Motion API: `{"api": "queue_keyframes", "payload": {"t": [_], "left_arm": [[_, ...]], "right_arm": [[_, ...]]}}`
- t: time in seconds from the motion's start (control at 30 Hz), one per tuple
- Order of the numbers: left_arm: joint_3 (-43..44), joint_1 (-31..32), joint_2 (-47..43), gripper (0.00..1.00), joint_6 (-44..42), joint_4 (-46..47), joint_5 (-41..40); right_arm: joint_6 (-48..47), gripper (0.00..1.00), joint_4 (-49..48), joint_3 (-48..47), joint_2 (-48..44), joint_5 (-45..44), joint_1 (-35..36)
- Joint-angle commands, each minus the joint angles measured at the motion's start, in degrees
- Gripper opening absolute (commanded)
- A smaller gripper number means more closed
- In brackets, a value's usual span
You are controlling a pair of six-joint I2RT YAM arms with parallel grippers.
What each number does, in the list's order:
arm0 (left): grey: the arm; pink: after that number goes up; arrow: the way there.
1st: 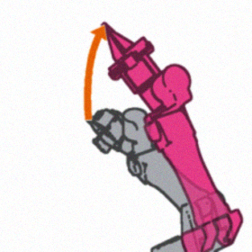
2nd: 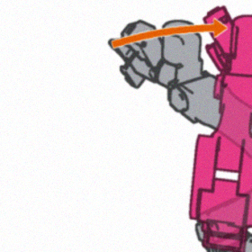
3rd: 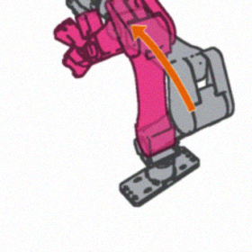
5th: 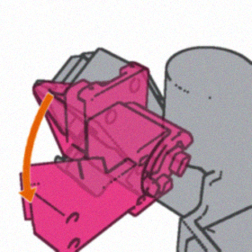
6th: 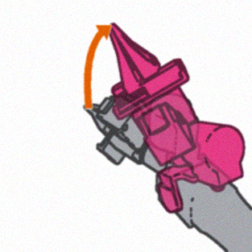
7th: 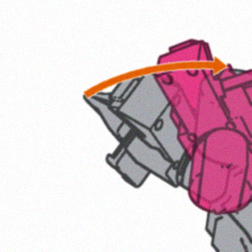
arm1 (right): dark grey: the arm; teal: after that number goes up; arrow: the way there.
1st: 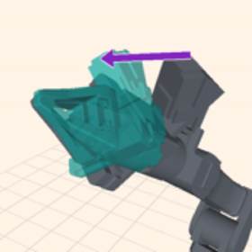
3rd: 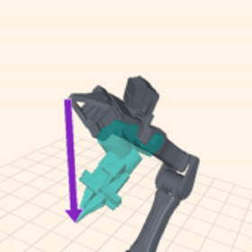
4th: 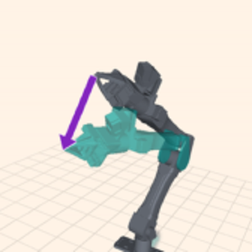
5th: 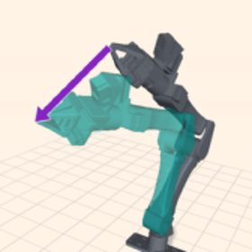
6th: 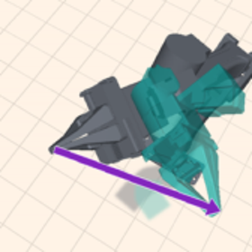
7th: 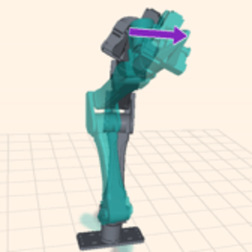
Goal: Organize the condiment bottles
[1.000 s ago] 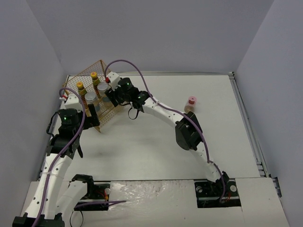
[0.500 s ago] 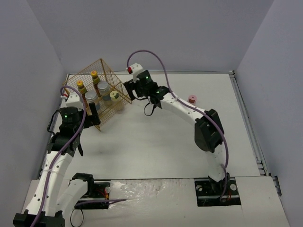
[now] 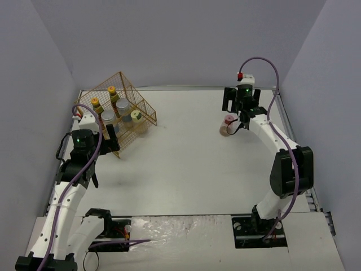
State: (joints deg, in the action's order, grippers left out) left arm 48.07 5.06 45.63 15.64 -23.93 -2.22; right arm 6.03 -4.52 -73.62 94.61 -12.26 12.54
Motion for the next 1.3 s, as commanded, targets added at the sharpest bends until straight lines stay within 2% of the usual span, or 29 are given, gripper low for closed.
{"api": "queue_keyframes", "payload": {"t": [0.0, 0.23, 0.33, 0.43, 0.67, 0.77, 0.9, 1.17, 1.27], "left_arm": [[1.2, -0.6, -0.3, 0.97, 0.3, 2.3, 0.7], [1.2, -0.6, -0.2, 0.97, 0.2, 2.2, 0.6], [1.2, -0.6, -0.1, 0.97, 0.2, 2.3, 0.6], [1.2, -0.6, 0.1, 0.97, 0.2, 2.3, 0.7], [1.2, -0.6, 0.4, 0.97, 0.3, 2.5, 1.2], [1.1, -0.6, 0.3, 0.97, 0.3, 2.7, 1.4], [1.1, -0.6, 0.3, 0.97, 0.3, 3.0, 2.0], [0.8, -0.6, -0.2, 0.97, 0.1, 3.4, 2.9], [0.6, -0.6, -0.6, 0.97, 0.0, 3.7, 4.4]], "right_arm": [[5.3, 0.99, -2.2, 0.3, 2.0, -1.6, -0.3], [9.3, 0.91, -2.2, 0.1, 7.9, 0.8, -0.8], [10.1, 0.83, -2.3, 1.1, 9.1, 1.4, -0.7], [10.6, 0.72, -2.6, 2.3, 9.5, 2.9, -0.6], [10.3, 0.26, -2.7, 4.4, 8.5, 4.4, 2.1], [9.9, 0.15, -2.6, 5.2, 7.6, 4.4, 5.5], [9.4, 0.12, -2.3, 5.6, 5.8, 5.5, 13.8], [7.0, 0.12, -2.3, 3.3, 5.7, 5.0, 33.4], [5.9, 0.14, -2.3, 2.1, 7.6, 5.0, 38.6]]}}
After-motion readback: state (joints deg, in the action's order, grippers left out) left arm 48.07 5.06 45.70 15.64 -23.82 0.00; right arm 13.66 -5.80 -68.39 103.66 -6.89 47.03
